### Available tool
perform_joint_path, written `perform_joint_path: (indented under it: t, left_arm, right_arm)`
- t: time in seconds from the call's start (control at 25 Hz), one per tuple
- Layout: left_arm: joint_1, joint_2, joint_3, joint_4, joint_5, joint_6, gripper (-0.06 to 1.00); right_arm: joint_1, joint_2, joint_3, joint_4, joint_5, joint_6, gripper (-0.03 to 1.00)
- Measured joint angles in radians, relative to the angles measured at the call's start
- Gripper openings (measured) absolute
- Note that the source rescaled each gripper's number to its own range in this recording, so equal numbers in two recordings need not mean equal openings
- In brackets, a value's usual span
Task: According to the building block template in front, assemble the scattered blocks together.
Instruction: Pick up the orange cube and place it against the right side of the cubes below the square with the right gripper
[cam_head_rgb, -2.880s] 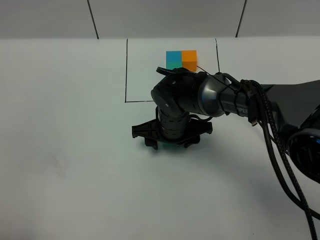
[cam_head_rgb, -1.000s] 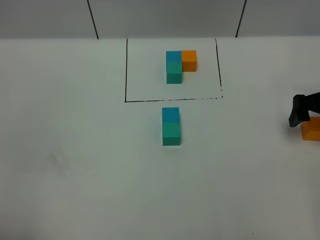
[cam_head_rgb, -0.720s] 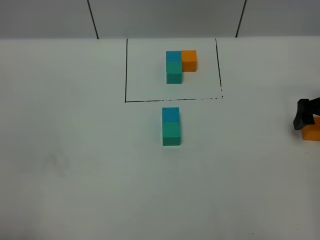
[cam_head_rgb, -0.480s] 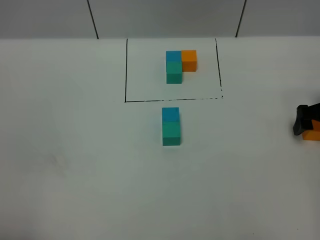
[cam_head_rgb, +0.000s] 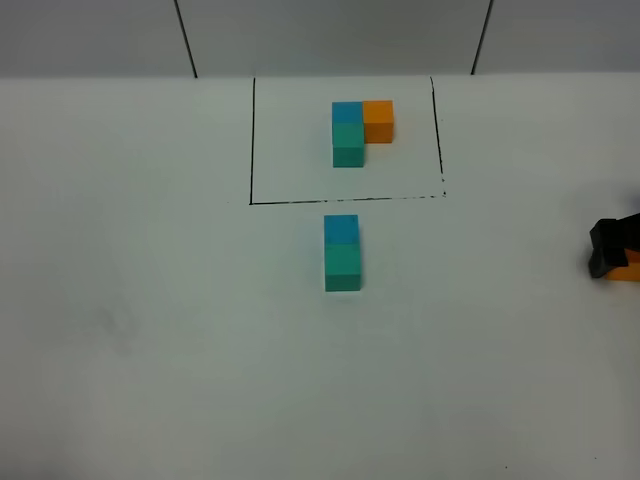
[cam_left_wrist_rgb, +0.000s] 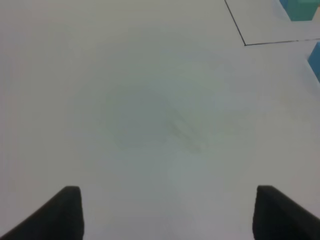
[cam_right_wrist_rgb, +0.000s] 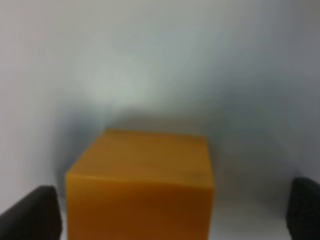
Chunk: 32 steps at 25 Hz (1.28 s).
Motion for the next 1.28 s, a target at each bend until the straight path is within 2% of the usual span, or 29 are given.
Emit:
perform_joint_path:
  t: [0.04, 0.16, 0.2, 0.32, 0.44, 0.68, 0.76, 0.96, 1.28]
  left_arm:
    - [0.000, 0.000, 0.000, 0.000, 0.000, 0.000, 0.49]
    - [0.000, 0.000, 0.000, 0.000, 0.000, 0.000, 0.49]
    - [0.000, 0.000, 0.000, 0.000, 0.000, 0.000, 0.49]
    - [0.000, 0.000, 0.000, 0.000, 0.000, 0.000, 0.49]
    - [0.000, 0.000, 0.000, 0.000, 0.000, 0.000, 0.49]
    - [0.000, 0.000, 0.000, 0.000, 0.000, 0.000, 0.49]
    - [0.000, 0.000, 0.000, 0.000, 0.000, 0.000, 0.49]
    - [0.000, 0.000, 0.000, 0.000, 0.000, 0.000, 0.49]
    - [0.000, 0.000, 0.000, 0.000, 0.000, 0.000, 0.49]
  right_arm:
    - [0.000, 0.000, 0.000, 0.000, 0.004, 0.000, 0.54]
    - [0.004, 0.001, 0.000, -0.008, 0.025, 0.000, 0.00]
    - [0.009, 0.001, 0.000, -0.016, 0.034, 0.001, 0.03]
    - [0.040, -0.008, 0.000, -0.051, 0.048, -0.010, 0.02]
    - [0.113, -0.056, -0.011, -0.100, 0.062, -0.100, 0.02]
    - [0.366, -0.123, -0.131, -0.140, 0.146, -0.597, 0.02]
    - [0.441, -0.093, -0.202, -0.152, 0.201, -0.681, 0.02]
    - [0.563, 0.057, -0.418, -0.221, 0.337, -0.735, 0.02]
    - [0.606, 0.274, -0.679, -0.177, 0.518, -0.797, 0.02]
